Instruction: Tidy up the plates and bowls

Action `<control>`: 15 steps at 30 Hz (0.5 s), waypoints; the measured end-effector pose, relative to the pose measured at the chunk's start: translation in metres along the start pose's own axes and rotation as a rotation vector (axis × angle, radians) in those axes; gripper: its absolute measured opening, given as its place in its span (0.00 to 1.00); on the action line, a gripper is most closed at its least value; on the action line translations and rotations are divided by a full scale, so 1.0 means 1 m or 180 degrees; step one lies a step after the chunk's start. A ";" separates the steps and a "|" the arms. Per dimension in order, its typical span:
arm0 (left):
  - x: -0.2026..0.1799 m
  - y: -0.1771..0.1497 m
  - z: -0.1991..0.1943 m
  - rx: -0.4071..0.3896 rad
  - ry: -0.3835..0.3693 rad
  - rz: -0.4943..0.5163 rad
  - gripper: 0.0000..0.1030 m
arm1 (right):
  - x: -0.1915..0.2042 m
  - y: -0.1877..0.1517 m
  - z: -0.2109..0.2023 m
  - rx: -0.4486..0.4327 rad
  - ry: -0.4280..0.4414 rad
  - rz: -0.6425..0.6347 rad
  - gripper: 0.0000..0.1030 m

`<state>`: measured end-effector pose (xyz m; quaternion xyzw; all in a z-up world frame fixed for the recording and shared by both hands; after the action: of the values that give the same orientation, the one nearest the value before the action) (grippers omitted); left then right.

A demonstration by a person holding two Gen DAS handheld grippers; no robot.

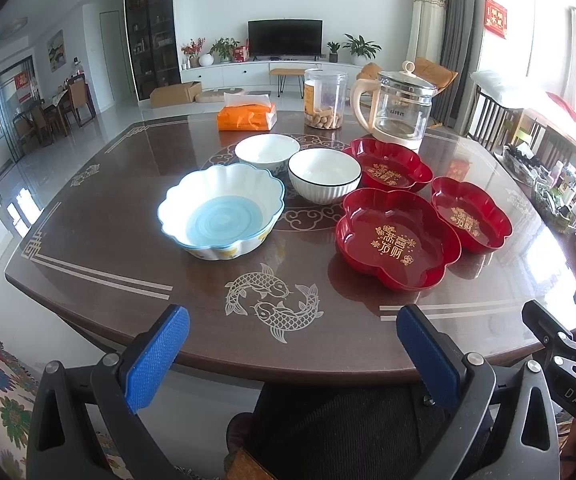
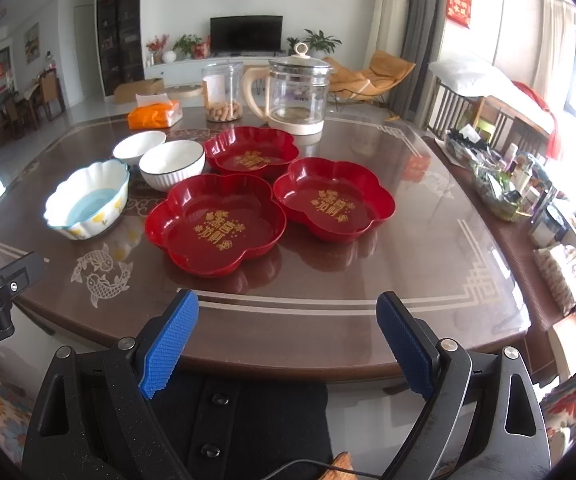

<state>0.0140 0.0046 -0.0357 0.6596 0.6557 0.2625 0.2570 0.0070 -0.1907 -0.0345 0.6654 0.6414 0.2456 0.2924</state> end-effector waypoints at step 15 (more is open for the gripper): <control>0.000 0.000 -0.001 0.0006 -0.0001 -0.0006 1.00 | 0.002 -0.001 -0.002 0.0005 0.0016 -0.0034 0.90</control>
<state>0.0131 0.0045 -0.0353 0.6593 0.6565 0.2615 0.2567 0.0054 -0.1889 -0.0336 0.6616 0.6459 0.2452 0.2915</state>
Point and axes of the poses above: each gripper's, at about its wrist camera, not at the fingertips, and z roughly the way its jaws point, x to its left, y to its top, the point moved 3 cm from there along z, roughly the way its jaws point, and after that the axes turned 2 degrees about y, right-handed, at the moved point
